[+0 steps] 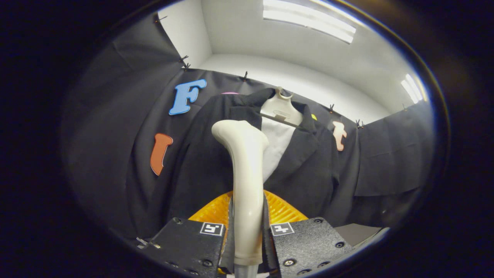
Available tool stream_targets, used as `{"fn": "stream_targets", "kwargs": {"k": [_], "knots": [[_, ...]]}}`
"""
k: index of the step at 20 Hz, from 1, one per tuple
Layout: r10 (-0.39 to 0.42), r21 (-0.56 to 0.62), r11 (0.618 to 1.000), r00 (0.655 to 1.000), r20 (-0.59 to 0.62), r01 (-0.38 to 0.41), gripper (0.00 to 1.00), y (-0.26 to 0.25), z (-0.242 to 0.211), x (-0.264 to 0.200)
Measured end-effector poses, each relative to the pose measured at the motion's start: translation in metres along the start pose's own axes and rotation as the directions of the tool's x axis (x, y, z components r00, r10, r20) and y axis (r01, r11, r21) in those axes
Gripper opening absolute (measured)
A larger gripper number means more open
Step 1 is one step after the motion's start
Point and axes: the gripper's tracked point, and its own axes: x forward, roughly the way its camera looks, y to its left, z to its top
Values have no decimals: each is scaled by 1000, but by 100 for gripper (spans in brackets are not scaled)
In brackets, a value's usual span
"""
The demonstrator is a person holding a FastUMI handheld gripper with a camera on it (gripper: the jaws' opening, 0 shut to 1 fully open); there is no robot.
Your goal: Iron the clothes twice with a garment steamer, once on the left side and once on the right side.
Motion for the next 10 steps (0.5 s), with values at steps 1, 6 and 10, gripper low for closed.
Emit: {"fn": "stream_targets", "kwargs": {"k": [1, 6, 10], "knots": [[2, 0, 1000, 1000, -19, -2, 31, 0, -9, -2], [12, -18, 1000, 997, -70, -13, 31, 2, -35, -19], [34, -35, 999, 995, -98, -37, 31, 8, -55, -33]]}}
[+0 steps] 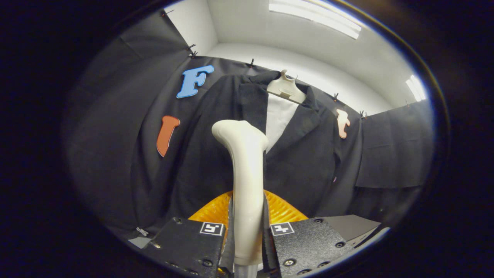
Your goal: Iron the clothes twice with a garment steamer, once on the left side and once on the right side.
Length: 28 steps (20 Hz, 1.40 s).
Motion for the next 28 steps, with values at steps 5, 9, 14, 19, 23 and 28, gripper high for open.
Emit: {"fn": "stream_targets", "kwargs": {"k": [5, 9, 14, 19, 23, 28], "knots": [[26, -23, 999, 999, -37, -27, 31, 9, -27, -12], [53, -40, 998, 994, -91, -57, 31, 19, -54, -18], [71, -47, 996, 988, -140, -79, 31, 24, -77, -25], [85, -66, 993, 982, -168, -98, 31, 27, -94, -33], [98, -73, 991, 975, -198, -114, 31, 29, -114, -42], [118, -94, 985, 961, -251, -145, 31, 35, -147, -56]]}}
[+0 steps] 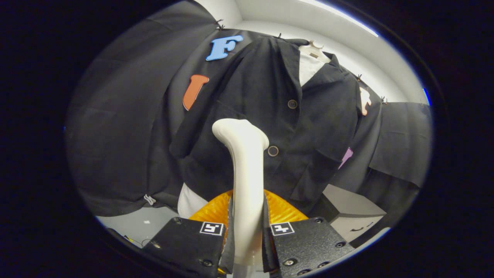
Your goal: Iron the clothes twice with a garment steamer, once on the left side and once on the right side.
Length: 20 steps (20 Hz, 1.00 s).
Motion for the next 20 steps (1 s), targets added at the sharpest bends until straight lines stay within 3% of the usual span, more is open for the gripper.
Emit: {"fn": "stream_targets", "kwargs": {"k": [11, 20], "knots": [[77, -5, 997, 985, -151, -79, 31, 31, -96, -10], [169, -18, 984, 963, -208, -177, 31, 24, -145, -14]]}}
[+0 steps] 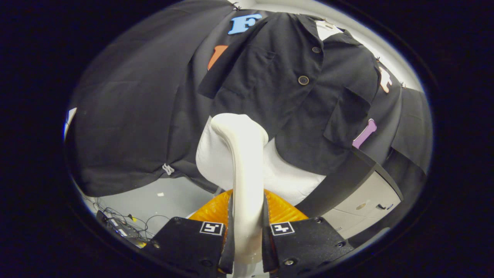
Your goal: Iron the clothes twice with a garment steamer, once on the left side and once on the right side.
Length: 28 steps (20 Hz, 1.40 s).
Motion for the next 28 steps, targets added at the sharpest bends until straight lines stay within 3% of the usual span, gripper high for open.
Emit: {"fn": "stream_targets", "kwargs": {"k": [7, 18, 28], "knots": [[84, 110, 991, 995, -55, -77, 31, -48, -54, -43], [3, 242, 970, 996, -87, 19, 31, -226, -135, -158], [14, 318, 947, 989, -148, 34, 31, -299, -206, -236]]}}
